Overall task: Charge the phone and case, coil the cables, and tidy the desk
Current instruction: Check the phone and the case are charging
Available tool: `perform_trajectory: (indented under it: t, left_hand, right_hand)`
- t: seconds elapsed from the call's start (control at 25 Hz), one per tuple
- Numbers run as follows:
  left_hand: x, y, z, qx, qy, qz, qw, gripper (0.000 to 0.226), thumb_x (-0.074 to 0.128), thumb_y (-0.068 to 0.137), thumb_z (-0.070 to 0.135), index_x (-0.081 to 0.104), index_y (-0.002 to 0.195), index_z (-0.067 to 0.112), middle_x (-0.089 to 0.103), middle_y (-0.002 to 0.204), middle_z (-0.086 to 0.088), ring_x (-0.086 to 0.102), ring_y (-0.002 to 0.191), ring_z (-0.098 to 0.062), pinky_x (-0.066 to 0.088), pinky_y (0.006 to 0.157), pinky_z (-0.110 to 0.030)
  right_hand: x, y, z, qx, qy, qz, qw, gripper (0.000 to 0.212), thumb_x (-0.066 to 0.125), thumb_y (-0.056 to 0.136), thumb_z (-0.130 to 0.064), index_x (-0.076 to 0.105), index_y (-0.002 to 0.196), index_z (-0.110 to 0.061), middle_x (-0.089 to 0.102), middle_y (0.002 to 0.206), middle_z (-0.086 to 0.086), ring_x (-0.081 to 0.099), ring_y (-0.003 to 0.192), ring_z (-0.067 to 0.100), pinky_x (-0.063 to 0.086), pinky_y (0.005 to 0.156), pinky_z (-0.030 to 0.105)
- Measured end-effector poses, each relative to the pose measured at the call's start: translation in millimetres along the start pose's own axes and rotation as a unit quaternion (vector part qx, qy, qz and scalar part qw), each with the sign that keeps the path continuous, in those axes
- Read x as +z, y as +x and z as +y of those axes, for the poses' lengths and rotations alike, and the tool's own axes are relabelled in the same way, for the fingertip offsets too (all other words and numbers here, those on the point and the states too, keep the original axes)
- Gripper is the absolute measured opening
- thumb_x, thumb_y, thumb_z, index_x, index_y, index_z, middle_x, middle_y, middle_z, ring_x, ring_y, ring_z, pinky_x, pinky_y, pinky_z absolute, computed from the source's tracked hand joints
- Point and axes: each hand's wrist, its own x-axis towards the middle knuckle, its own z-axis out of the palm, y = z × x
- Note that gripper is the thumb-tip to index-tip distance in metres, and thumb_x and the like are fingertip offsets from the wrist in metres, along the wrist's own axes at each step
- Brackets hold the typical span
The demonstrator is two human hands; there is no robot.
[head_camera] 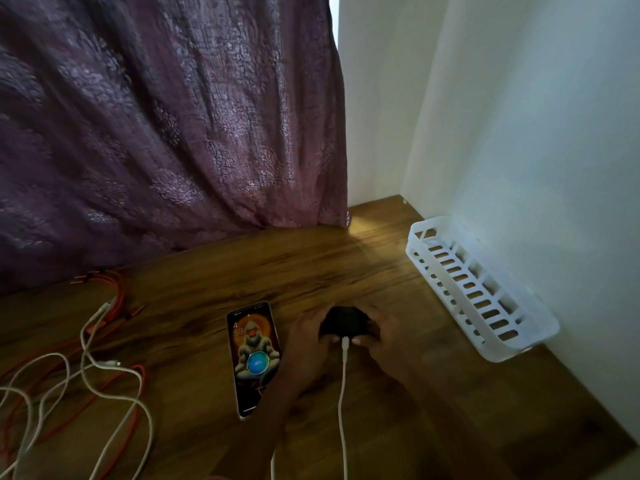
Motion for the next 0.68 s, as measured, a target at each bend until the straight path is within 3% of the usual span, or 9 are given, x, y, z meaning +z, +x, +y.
perform_trajectory:
  t: [0.12, 0.24, 0.4, 0.52, 0.68]
  left_hand:
    - [-16.2, -10.2, 14.1, 0.040, -0.043, 0.015, 0.998, 0.056, 0.060, 0.085, 0.004, 0.041, 0.134, 0.025, 0.057, 0.128, -0.002, 0.053, 0.110, -0.006, 0.042, 0.089, -0.010]
    - [-40.0, -20.1, 34.7, 0.090, -0.069, 0.062, 0.992, 0.059, 0.063, 0.082, 0.002, 0.042, 0.131, 0.028, 0.057, 0.124, 0.004, 0.052, 0.111, -0.004, 0.038, 0.084, 0.002]
    - [-73.9, -38.8, 66.7, 0.148, -0.095, 0.139, 0.975, 0.062, 0.066, 0.078, -0.001, 0.042, 0.123, 0.036, 0.053, 0.118, 0.016, 0.052, 0.109, 0.004, 0.038, 0.086, 0.001]
    - [-97.5, -52.8, 86.6, 0.201, -0.101, 0.192, 0.955, 0.067, 0.068, 0.075, -0.004, 0.044, 0.119, 0.041, 0.058, 0.111, 0.017, 0.055, 0.100, 0.013, 0.039, 0.083, 0.001]
    - [-121.8, -68.6, 107.9, 0.252, -0.113, 0.238, 0.931, 0.068, 0.067, 0.076, -0.007, 0.047, 0.123, 0.038, 0.061, 0.117, 0.013, 0.058, 0.109, 0.000, 0.047, 0.093, -0.018]
  right_hand:
    - [-11.5, -8.6, -7.4, -0.025, 0.087, 0.011, 0.996, 0.054, 0.065, 0.082, 0.002, 0.049, 0.130, -0.014, 0.056, 0.128, 0.006, 0.053, 0.114, 0.014, 0.042, 0.085, 0.008]
    - [-31.6, -21.7, -27.1, -0.095, 0.153, 0.011, 0.984, 0.052, 0.060, 0.083, 0.008, 0.051, 0.128, -0.017, 0.056, 0.126, 0.002, 0.054, 0.118, 0.016, 0.046, 0.090, 0.011]
    - [-52.5, -38.1, -66.8, -0.170, 0.188, 0.057, 0.966, 0.059, 0.068, 0.075, 0.007, 0.053, 0.117, -0.032, 0.061, 0.117, -0.010, 0.060, 0.107, -0.003, 0.047, 0.082, 0.008]
    - [-65.9, -50.6, -91.5, -0.225, 0.192, 0.107, 0.949, 0.058, 0.070, 0.074, 0.006, 0.054, 0.110, -0.037, 0.063, 0.104, -0.030, 0.058, 0.098, -0.016, 0.045, 0.076, 0.002]
    - [-76.7, -70.0, -122.3, -0.305, 0.202, 0.121, 0.923, 0.052, 0.068, 0.074, -0.003, 0.058, 0.117, -0.028, 0.064, 0.104, -0.034, 0.057, 0.102, -0.015, 0.045, 0.079, 0.002]
